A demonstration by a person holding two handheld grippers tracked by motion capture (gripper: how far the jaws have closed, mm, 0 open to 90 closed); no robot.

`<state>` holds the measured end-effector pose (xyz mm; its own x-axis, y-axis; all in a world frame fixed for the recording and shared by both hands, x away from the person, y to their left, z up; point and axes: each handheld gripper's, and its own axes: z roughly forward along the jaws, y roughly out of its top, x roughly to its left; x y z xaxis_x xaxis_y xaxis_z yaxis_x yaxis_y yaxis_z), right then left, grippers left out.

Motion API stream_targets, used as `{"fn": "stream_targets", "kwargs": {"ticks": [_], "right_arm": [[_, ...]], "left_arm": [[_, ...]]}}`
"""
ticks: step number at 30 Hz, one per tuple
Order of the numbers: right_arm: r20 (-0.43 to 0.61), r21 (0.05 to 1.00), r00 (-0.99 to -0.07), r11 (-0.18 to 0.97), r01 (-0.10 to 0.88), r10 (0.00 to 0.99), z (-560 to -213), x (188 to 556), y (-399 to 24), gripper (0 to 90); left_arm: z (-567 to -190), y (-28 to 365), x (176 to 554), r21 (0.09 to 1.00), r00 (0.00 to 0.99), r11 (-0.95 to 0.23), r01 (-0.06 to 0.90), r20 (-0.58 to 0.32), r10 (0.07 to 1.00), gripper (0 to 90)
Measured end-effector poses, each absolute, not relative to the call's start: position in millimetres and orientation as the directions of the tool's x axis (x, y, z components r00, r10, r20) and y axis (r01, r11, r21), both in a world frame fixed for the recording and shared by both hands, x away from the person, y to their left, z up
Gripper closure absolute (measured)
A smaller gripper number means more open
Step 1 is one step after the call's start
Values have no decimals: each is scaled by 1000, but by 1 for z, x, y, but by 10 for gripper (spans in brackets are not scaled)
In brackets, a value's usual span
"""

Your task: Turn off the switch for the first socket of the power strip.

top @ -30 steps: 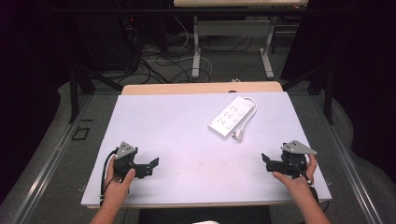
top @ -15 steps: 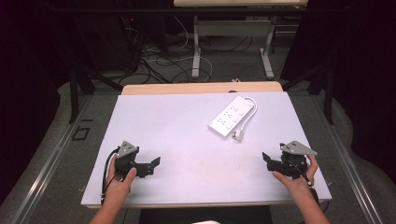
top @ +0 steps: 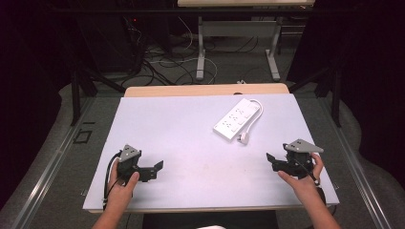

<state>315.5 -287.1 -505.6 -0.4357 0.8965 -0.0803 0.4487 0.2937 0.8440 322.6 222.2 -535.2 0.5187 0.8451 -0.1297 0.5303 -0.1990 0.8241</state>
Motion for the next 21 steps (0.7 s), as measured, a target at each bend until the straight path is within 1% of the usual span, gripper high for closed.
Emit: {"fn": "stream_targets", "kwargs": {"ticks": [21], "right_arm": [[-79,816,-491,339,468,868,-476,336,-278,257]], "left_arm": [[-536,223,322,824,519,-208,527,-117,847,3]]}}
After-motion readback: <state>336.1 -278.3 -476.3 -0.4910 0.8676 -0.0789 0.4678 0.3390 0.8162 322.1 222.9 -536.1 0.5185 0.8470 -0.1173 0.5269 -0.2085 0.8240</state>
